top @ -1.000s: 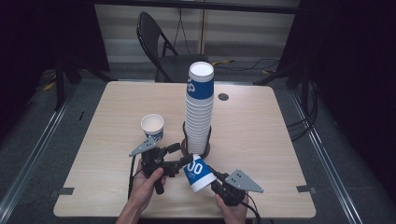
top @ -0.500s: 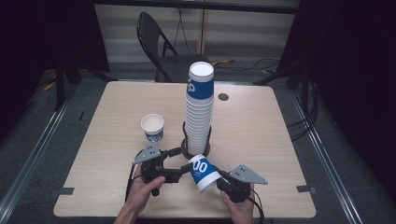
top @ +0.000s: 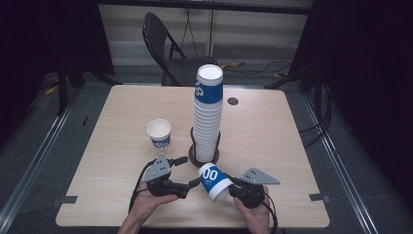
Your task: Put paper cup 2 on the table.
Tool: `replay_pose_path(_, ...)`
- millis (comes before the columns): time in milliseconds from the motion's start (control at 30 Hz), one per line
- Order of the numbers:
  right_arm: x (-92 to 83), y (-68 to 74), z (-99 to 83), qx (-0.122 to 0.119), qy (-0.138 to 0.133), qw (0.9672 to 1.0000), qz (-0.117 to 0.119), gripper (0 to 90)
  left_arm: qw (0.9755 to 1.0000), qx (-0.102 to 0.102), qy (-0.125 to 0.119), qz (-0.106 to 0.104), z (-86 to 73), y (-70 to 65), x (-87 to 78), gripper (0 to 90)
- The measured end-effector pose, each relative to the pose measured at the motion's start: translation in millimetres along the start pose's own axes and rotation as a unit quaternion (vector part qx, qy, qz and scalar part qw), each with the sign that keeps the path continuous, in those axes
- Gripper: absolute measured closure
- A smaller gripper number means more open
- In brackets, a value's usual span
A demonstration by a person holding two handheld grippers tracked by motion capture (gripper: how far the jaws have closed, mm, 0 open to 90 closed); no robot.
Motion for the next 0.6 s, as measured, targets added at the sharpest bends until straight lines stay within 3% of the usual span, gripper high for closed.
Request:
replay_pose_path(100,-1.0,-1.4,0.3,-0.001,0.006,1.0000,0.002,85.6,0.9996,0.025,0.015,-0.003,-3.2,-3.3,1.3,17.8)
replay_pose_path(200,-2.4,-3.3,1.4,-0.003,0.015,0.9999,0.004,85.5,0.9984,0.028,0.048,0.003,-8.1,-4.7,3.9,17.7)
replay_pose_path(433,-1.9,-4.5,3.0,-0.010,0.044,0.9989,0.011,85.5,0.9945,0.081,0.067,0.002,-12.6,-15.6,7.9,15.6)
replay_pose_path(533,-0.9,-5.3,3.2,-0.010,0.052,0.9985,0.015,85.5,0.9902,0.119,0.073,-0.003,-14.9,-21.3,8.4,18.8)
replay_pose_path(600,-0.6,-4.9,3.9,-0.009,0.052,0.9984,0.019,85.5,0.9847,0.159,0.071,0.005,-15.2,-24.1,8.9,19.3)
Point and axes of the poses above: each handheld gripper's, and its own axes: x roughly forward along the jaws, z roughly out of its top, y roughly to its left, the point moved 7 cm from there along x, roughly forward along the jaws, and after that the axes turned 1 degree about -x, right-handed, at the moved point
